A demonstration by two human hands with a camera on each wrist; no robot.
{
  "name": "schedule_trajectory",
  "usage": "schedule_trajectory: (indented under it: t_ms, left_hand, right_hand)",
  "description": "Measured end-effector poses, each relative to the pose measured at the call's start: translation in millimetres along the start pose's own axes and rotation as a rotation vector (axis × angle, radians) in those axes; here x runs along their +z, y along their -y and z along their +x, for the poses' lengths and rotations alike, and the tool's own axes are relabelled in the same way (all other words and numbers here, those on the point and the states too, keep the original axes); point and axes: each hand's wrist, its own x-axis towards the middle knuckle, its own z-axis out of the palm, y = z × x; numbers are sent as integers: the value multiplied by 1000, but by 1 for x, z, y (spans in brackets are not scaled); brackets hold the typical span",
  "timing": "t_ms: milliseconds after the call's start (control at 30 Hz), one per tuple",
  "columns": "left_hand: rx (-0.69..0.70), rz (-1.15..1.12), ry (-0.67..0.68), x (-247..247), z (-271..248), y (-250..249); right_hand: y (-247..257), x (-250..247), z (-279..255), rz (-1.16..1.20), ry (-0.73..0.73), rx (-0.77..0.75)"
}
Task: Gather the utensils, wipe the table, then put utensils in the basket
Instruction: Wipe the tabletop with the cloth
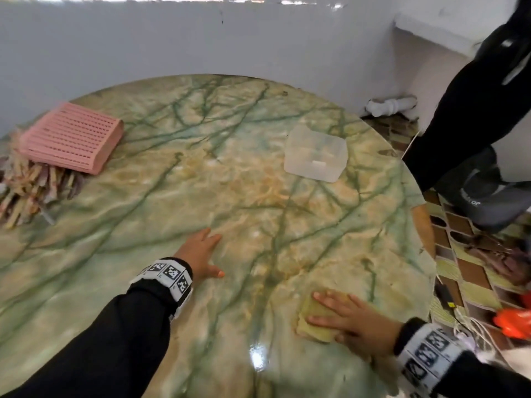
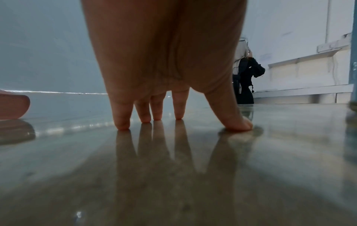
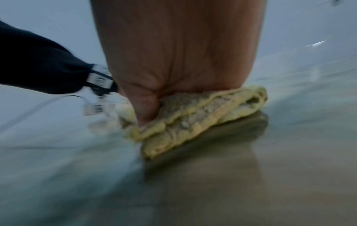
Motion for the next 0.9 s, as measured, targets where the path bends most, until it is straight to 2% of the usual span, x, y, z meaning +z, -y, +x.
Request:
schedule_trajectory:
  t_ms: [67, 133, 233, 333, 433, 533, 633, 700, 800, 900]
  left_hand:
    - [-1, -11, 4, 1, 2, 2]
    - [0, -2, 11, 1, 2, 3]
    - [-6, 23, 4, 2, 4, 3]
    - [-9, 15, -3, 3, 5, 4]
    - [-6, 16, 0, 4, 6, 5]
    - [-6, 1, -7, 4, 7, 7]
    - [0, -12, -12, 6, 8, 10]
    - [0, -6, -14, 8, 9, 11]
    - [1, -6, -17, 10, 10, 13]
    - [1, -4, -22, 12, 10, 15]
  right_hand:
    - [-52, -31, 4, 1, -27, 173]
    - [-97, -64, 36, -54, -94, 345]
    - [-111, -111, 112, -33, -229, 521]
    - [-79, -143, 184, -56, -295, 483]
    - [-34, -149, 223, -132, -275, 343]
    - [7, -130, 212, -233, -144, 83]
    - [-8, -117, 181, -271, 37, -63]
    - [-36, -128, 178, -229, 32, -36]
    - [-67, -160, 209, -140, -139, 153]
    - [-65, -190, 251, -119, -284, 265]
